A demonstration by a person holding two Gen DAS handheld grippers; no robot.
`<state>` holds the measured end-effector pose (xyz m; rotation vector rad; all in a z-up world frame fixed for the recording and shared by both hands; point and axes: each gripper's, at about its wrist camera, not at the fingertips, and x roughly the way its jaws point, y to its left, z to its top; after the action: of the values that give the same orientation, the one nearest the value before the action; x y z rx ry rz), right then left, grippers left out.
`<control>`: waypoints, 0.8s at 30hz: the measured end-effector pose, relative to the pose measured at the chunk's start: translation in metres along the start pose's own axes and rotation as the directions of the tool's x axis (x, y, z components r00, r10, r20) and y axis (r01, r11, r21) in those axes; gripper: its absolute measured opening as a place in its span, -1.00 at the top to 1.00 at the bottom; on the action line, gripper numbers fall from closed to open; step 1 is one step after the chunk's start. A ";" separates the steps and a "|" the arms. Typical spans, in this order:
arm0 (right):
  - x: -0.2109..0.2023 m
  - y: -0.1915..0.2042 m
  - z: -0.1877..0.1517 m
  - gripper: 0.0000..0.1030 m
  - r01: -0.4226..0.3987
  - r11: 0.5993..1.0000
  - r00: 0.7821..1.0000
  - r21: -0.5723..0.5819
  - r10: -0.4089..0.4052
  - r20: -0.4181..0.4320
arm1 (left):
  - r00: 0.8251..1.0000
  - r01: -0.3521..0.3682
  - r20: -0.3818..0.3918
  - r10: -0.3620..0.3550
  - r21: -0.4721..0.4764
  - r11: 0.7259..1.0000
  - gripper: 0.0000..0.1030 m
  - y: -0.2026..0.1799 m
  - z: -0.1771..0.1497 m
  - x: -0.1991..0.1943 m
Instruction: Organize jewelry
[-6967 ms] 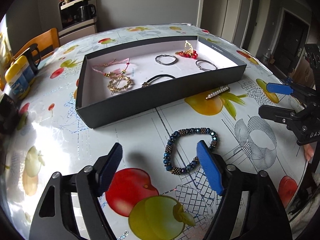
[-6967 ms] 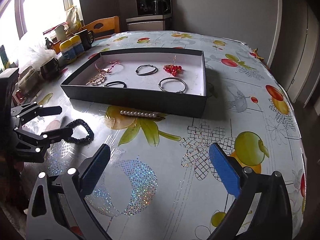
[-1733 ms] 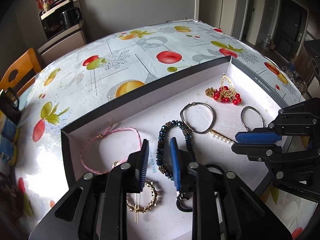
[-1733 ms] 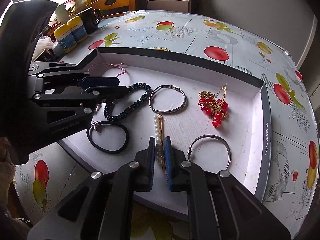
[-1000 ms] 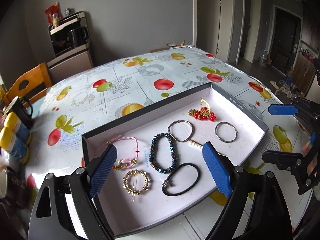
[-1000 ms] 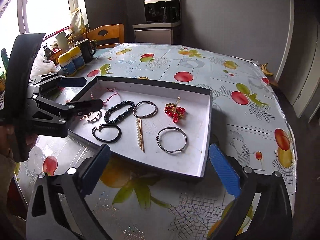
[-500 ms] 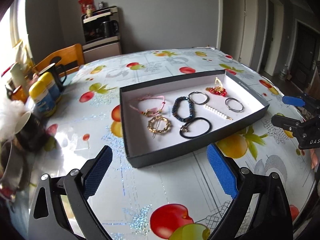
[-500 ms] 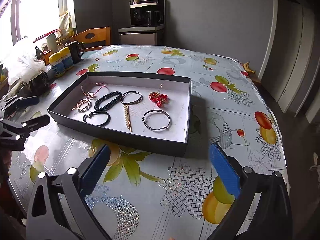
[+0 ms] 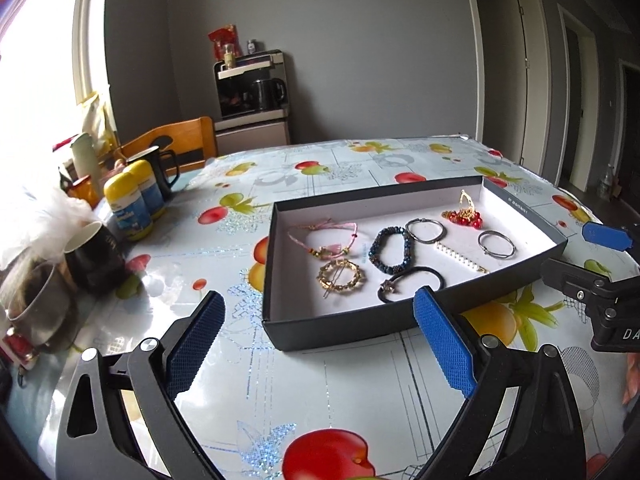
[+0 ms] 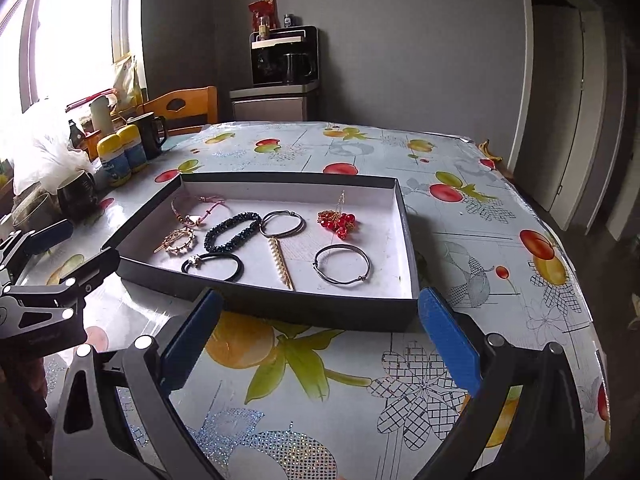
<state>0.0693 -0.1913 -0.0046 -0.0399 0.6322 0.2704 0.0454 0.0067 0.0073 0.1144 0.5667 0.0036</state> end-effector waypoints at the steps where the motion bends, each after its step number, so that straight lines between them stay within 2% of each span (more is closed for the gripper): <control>1: 0.000 0.001 -0.002 -0.89 0.003 1.000 1.000 -0.006 -0.003 0.002 | 1.000 0.011 0.003 -0.011 -0.006 1.000 -0.88 0.000 0.000 -0.001; 8: -0.005 0.001 -0.003 -0.89 0.000 1.000 1.000 -0.006 0.000 0.029 | 0.998 0.012 0.054 -0.013 0.006 1.000 -0.88 -0.004 -0.002 -0.010; 11: -0.008 0.000 -0.003 -0.89 0.002 1.000 0.999 -0.004 -0.002 0.044 | 0.996 0.034 0.080 -0.035 0.015 0.999 -0.88 -0.006 -0.003 -0.015; 15: -0.008 0.001 -0.003 -0.90 0.013 1.000 0.999 -0.004 -0.013 0.047 | 0.994 0.021 0.104 -0.024 0.029 0.999 -0.88 -0.010 -0.003 -0.020; 24: -0.011 0.007 -0.003 -0.90 0.024 0.999 0.998 -0.033 -0.022 0.061 | 0.994 0.018 0.111 -0.021 0.025 1.000 -0.88 -0.009 -0.003 -0.022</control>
<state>0.0574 -0.1879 -0.0009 -0.0713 0.5662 0.2588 0.0251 -0.0026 0.0156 0.1321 0.4561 -0.0283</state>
